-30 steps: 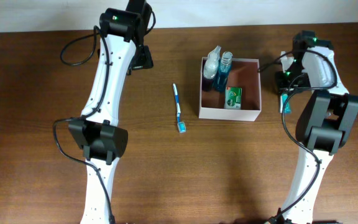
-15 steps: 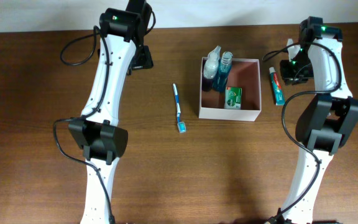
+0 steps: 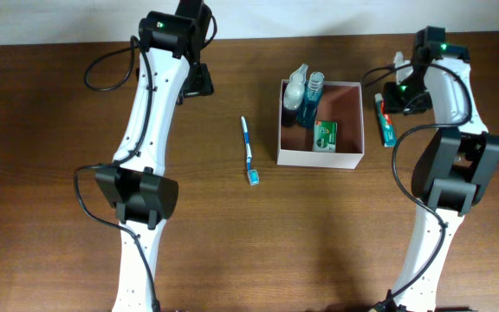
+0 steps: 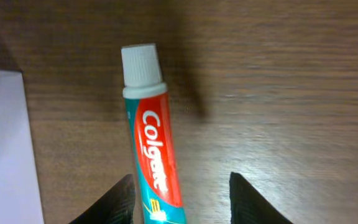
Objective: Pack container
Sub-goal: 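Close the right gripper on the toothpaste tube and lift it, then carry the toothpaste into the pink box beside the soap box, release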
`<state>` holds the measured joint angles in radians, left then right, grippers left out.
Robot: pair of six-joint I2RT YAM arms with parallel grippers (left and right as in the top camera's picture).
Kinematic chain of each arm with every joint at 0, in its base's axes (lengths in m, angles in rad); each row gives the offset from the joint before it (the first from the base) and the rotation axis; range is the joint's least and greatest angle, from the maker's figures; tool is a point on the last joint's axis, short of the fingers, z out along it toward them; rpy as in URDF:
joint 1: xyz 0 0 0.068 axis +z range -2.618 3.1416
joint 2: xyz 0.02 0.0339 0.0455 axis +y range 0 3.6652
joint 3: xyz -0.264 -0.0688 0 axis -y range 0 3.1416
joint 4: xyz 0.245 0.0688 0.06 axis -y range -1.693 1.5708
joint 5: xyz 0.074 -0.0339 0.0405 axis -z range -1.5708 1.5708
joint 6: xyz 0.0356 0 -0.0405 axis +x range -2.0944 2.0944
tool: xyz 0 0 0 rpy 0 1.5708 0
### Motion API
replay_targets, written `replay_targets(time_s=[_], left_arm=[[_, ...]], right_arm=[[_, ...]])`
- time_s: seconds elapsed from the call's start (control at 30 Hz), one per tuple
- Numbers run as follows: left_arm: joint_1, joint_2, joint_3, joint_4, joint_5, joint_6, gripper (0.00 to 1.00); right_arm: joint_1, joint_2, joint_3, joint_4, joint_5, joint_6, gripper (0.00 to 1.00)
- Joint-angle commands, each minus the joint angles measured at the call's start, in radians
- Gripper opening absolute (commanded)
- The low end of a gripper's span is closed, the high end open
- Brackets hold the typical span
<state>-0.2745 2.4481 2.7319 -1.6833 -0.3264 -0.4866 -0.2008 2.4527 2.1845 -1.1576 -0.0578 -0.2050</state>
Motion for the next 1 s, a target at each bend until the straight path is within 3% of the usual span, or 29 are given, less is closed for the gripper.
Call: replay_targets(time_s=[0.0,0.43,0.8,0.97], left_arm=[[0.000,-0.002,-0.005,-0.001,-0.011,0.013,0.99],[0.000,-0.002,-0.005,-0.001,-0.011,0.013,0.99],[0.000,-0.002,-0.005,-0.001,-0.011,0.013,0.99],[0.000,-0.002,-0.005,-0.001,-0.011,0.013,0.99]], right_arm=[[0.011,-0.009,-0.051,0.015,-0.037,-0.063,0.44],[0.011,-0.008,-0.148,0.066,-0.036,-0.095,0.43],[0.011,-0.008,-0.140,0.076,-0.035,-0.085,0.13],[0.011,-0.008,-0.069,0.014,-0.035,-0.048,0.12]])
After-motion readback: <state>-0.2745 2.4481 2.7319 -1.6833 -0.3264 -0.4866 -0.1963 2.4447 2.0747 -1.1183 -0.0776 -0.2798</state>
